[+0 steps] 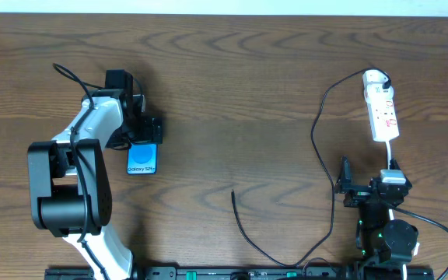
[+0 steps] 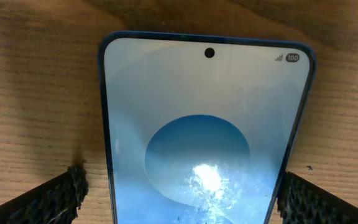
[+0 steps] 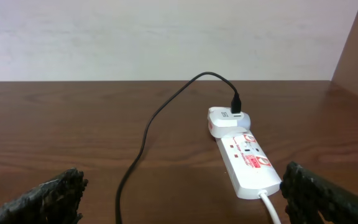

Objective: Plug charger to phone and switch on socket
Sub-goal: 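Lower the open left gripper down around the phone's top end, then close the left gripper on the phone's sides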

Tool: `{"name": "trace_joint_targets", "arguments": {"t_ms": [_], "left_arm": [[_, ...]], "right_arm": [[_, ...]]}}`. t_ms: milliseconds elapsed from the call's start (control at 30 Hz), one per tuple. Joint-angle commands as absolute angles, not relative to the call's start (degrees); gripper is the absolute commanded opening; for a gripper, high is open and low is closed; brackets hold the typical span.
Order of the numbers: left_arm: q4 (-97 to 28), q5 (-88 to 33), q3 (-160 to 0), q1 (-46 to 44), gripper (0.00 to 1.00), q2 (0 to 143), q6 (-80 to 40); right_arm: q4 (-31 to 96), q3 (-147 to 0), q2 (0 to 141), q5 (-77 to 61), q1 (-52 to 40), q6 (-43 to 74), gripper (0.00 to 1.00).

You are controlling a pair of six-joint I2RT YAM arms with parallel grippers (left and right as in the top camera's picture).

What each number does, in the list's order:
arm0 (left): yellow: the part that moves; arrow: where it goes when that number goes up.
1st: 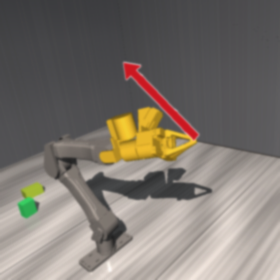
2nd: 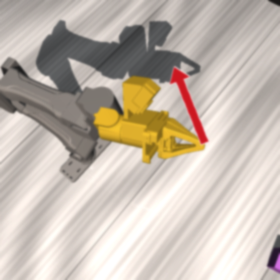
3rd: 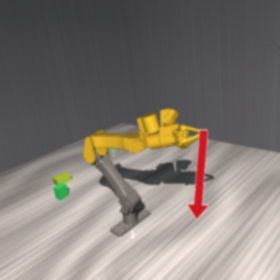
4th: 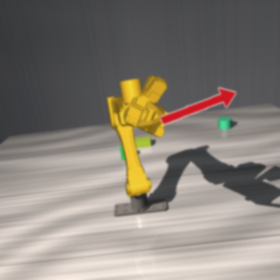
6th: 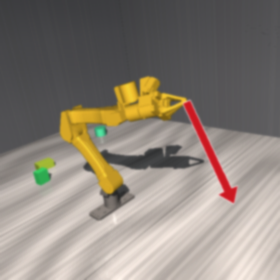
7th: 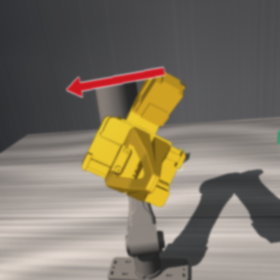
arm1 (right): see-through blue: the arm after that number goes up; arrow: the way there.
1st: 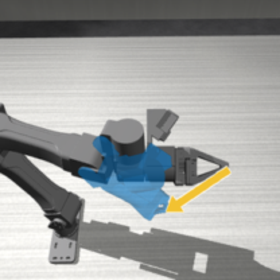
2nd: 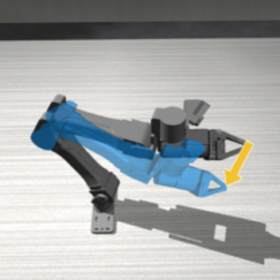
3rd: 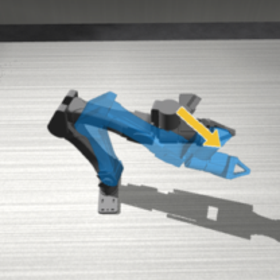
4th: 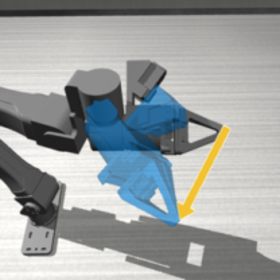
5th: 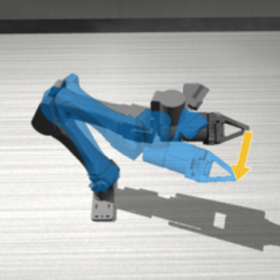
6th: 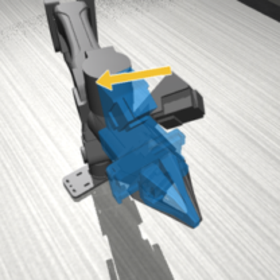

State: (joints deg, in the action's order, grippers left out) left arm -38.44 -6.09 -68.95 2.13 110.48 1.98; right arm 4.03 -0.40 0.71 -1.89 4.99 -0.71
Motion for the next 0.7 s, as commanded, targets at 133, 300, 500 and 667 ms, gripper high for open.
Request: {"name": "trace_joint_targets", "arguments": {"t_ms": [133, 300, 500, 667], "left_arm": [[-38.04, -6.42, -67.59, 2.17, 1.00, 111.24, 2.96], [-38.04, -6.44, -67.40, 2.15, 1.00, 111.24, 2.96], [-37.36, -6.44, -66.02, 2.17, 1.00, 111.24, 2.96], [-35.22, -6.44, -63.90, 2.17, 1.00, 111.24, 2.96]], "right_arm": [[4.27, -0.32, 0.34, -1.63, 4.71, -1.32, 0.99], [4.27, -0.32, 0.34, -1.63, 4.73, -1.32, 0.99], [4.27, -0.32, 0.34, -1.63, 4.71, -1.32, 0.99], [4.27, -0.32, 0.34, -1.63, 4.73, -1.32, 0.99]]}}
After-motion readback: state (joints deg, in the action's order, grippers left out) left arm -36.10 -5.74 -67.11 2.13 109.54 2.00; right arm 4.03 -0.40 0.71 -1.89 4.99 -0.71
